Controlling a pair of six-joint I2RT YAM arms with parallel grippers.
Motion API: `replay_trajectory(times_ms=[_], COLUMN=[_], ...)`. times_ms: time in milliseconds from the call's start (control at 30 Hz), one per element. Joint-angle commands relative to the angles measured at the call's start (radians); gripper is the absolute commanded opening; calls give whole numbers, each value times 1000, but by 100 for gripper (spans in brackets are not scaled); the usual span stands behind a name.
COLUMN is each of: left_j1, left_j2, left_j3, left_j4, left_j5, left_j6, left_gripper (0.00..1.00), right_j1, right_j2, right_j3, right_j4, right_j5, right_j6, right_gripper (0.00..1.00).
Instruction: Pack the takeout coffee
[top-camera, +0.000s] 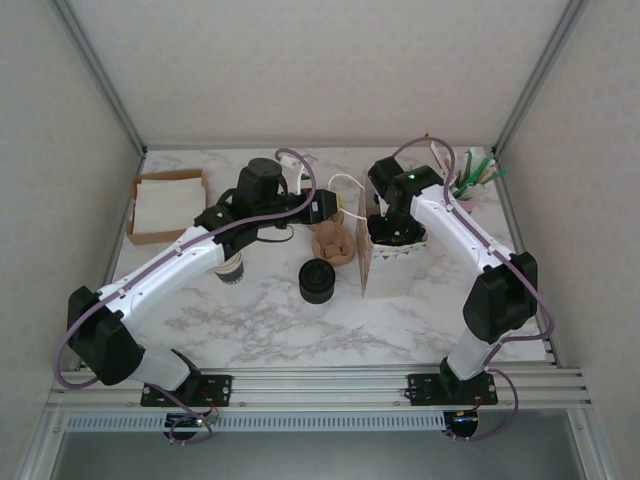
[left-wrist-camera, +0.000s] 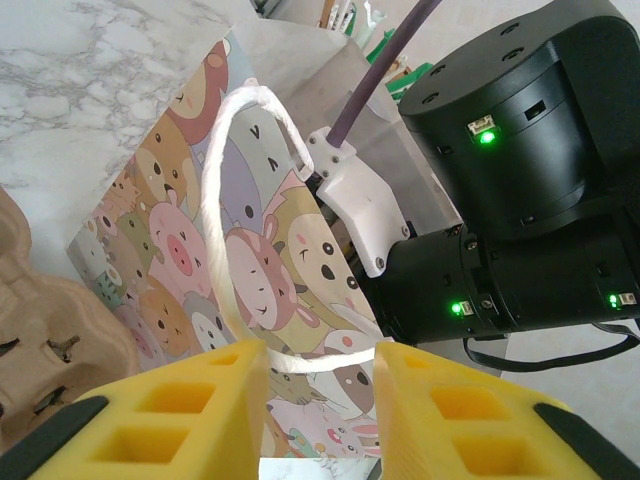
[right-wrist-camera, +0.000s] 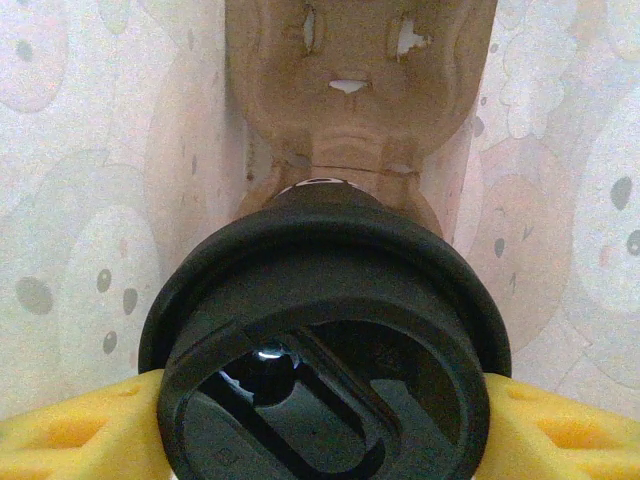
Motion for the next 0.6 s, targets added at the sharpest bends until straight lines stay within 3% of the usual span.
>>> replay_trajectory(times_ms=[0, 567], left_j1=[5, 5], left_j2=[-11, -18], left_j3=[20, 19], left_j4=[-4, -5], left_j5=[-12, -7], left_j6=[1, 2], left_gripper=[34, 34], right_j1=[-7, -7], right_j2=[6, 33], right_j3=[-31, -12], right_j4=[7, -11], right_j5=[-6, 20], right_j6=[0, 28], right_gripper=[68, 68])
